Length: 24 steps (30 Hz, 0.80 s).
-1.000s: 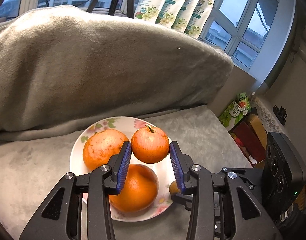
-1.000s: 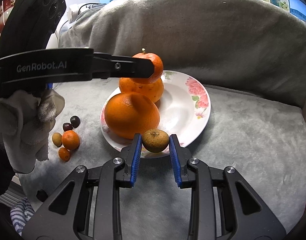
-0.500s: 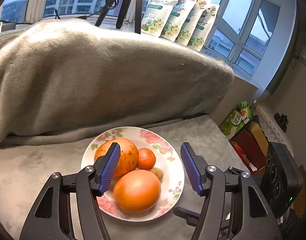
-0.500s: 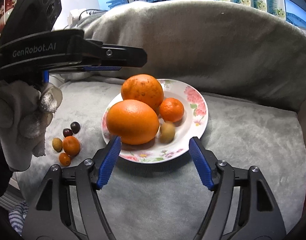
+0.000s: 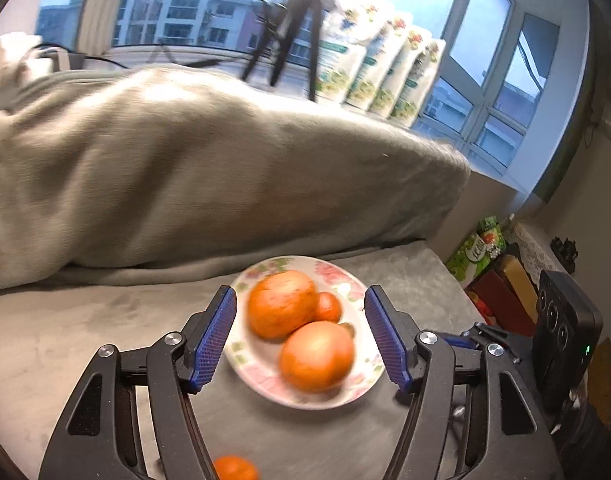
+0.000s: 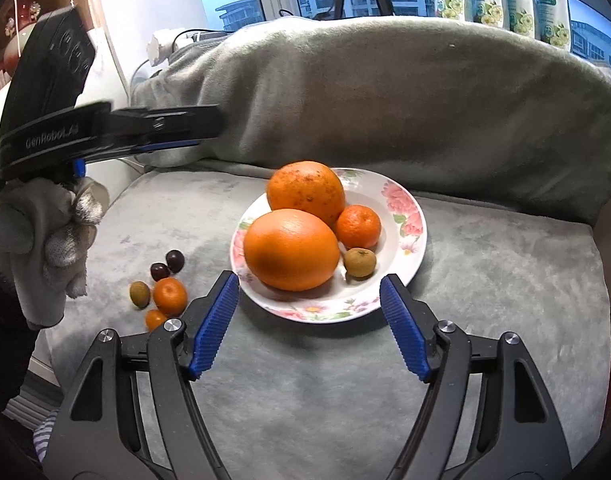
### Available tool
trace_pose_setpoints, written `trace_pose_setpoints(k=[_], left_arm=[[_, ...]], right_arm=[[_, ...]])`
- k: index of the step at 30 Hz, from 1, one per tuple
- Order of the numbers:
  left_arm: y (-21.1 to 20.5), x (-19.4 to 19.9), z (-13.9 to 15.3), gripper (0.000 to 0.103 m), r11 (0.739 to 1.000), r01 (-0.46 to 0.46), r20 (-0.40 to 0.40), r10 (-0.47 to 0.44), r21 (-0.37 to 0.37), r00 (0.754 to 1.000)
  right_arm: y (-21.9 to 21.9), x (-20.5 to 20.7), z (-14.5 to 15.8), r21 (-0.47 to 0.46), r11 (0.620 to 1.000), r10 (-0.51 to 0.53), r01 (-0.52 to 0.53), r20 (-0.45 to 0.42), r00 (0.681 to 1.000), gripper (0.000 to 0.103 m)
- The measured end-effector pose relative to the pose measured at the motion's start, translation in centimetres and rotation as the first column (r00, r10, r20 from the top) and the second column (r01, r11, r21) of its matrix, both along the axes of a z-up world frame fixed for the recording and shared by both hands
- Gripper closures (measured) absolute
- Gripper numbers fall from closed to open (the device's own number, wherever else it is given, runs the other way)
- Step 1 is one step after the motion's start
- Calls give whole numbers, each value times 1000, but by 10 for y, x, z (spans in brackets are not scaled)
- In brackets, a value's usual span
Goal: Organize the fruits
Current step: 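Move the right tool to a small tangerine while the left tool moves to a dark plum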
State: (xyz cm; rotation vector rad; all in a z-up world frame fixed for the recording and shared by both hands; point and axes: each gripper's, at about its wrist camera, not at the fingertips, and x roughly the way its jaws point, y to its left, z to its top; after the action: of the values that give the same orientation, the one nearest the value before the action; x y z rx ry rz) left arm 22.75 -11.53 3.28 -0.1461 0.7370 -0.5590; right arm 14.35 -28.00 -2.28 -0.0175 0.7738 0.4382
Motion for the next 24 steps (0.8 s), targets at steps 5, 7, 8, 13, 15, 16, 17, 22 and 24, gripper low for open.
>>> trace_pose_setpoints(k=[5,7,8,13,15,16,17,22,24], left_arm=[[41,-15,1,37,998,-58,19,58,-4,998],[56,-23,-1,37,997,-78,21,78,-1,997],[63,-27,-2,37,996,-86,22,86,1,996],[92,-46,-15,37,993,-119,12,119,14,993],[102,-54,-23,37,991,-132,3,132,23,991],[105,-57,-27,37,990,-136,-2,136,26,991],[108,-59,-30,37,990,-137,-7,137,27,991],[121,-72,-48,37,990,-138,-44,139,22,989],[124,-76,-55,39,990,-137,-58,138,21,989]], right_arm=[[12,-4,7,11,999,30,-30,-1,1000,27],[18,-4,8,21,999,50,-50,-5,999,27],[21,-5,9,26,998,57,-57,-7,998,27],[39,-8,9,54,993,105,-103,-23,994,27],[44,-8,8,60,991,118,-117,-28,993,27],[47,-8,7,64,990,126,-123,-32,992,27],[51,-8,6,69,989,132,-129,-37,991,28],[65,-6,1,93,983,163,-156,-70,984,28],[70,-5,-1,98,981,175,-167,-80,981,28]])
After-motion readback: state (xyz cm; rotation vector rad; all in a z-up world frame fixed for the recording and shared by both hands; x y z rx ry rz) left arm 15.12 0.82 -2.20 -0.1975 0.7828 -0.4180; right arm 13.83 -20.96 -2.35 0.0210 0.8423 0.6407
